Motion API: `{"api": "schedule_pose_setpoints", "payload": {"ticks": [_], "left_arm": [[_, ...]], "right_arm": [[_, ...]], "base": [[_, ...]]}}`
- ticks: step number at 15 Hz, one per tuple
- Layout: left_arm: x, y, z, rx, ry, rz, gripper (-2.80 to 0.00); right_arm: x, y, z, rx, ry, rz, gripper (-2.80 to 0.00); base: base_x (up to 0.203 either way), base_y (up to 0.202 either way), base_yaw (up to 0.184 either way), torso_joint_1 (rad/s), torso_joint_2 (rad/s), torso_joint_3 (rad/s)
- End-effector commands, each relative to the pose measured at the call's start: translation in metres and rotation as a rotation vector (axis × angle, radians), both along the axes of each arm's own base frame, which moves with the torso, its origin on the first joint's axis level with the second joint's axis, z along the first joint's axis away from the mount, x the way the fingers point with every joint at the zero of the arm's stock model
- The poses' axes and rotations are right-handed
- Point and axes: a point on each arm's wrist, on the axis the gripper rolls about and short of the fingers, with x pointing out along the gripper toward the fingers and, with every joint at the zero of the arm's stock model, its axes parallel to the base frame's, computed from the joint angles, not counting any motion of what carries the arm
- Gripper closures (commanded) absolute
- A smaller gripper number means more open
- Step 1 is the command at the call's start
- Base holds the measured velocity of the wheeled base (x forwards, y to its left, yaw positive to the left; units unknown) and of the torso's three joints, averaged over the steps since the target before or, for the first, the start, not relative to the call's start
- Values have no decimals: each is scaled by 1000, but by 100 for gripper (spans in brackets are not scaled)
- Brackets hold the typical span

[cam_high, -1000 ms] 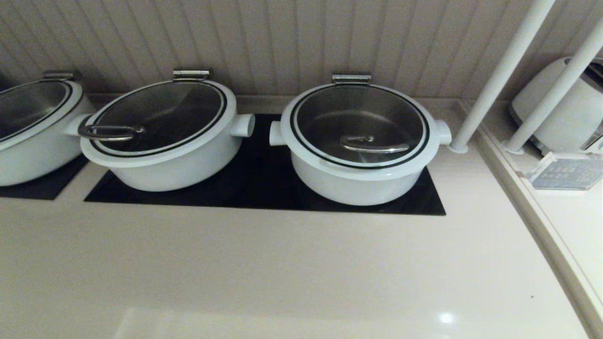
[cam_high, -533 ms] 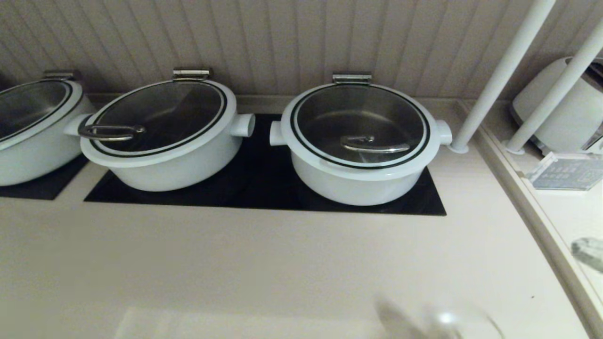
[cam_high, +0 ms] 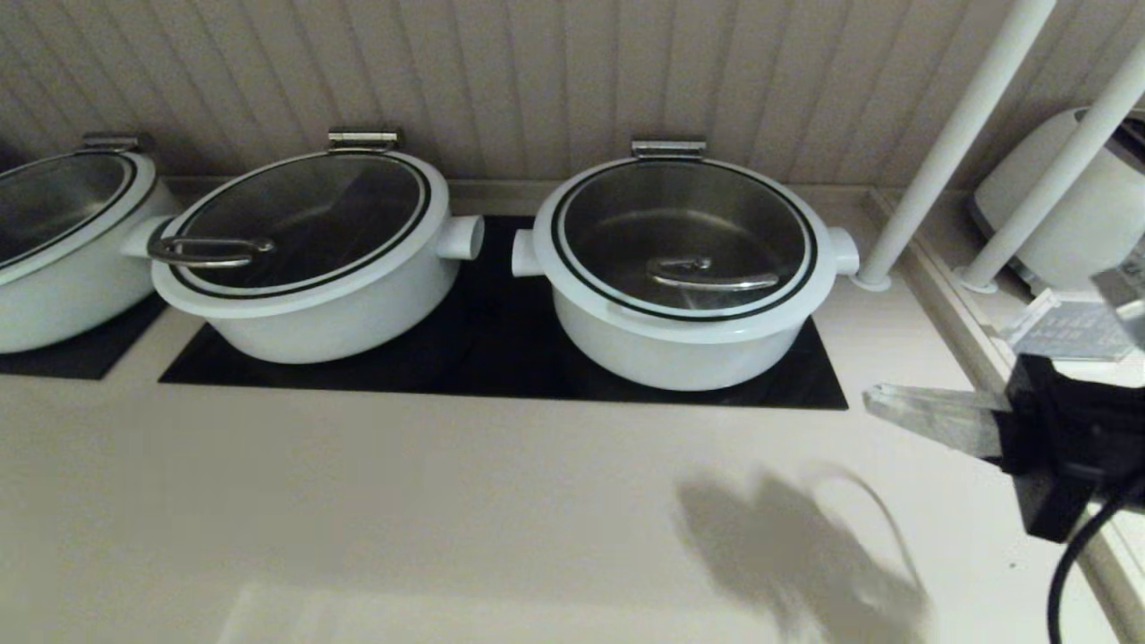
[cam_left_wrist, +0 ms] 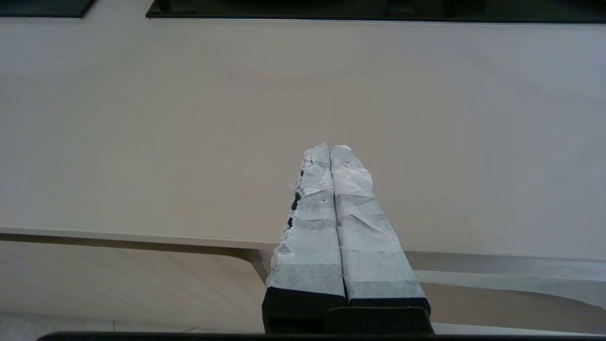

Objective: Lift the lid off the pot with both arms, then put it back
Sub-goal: Open the food pot lid a small opening with the right arm

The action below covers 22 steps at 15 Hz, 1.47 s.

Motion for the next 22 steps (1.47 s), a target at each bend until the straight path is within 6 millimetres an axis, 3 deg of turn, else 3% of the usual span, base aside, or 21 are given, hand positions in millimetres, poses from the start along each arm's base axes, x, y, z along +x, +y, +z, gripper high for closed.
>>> {"api": "schedule_pose_setpoints", "payload": {"ticks": [1,6,10,22], "left_arm": [[0,0,0,0,-1,1,0],[0,0,0,0,-1,1,0],[0,0,0,0,-1,0,0],[0,0,0,0,-1,0,0]], "right_arm": [[21,16,-10,16,34,34,0],[36,55,-2,23,25,21,0],[61,77,6,38,-17,-70,0],[97,92,2,76,-89,-234,0]], "base": [[0,0,0,0,0,0],[0,0,0,0,0,0],[0,0,0,0,0,0],[0,0,0,0,0,0]]}}
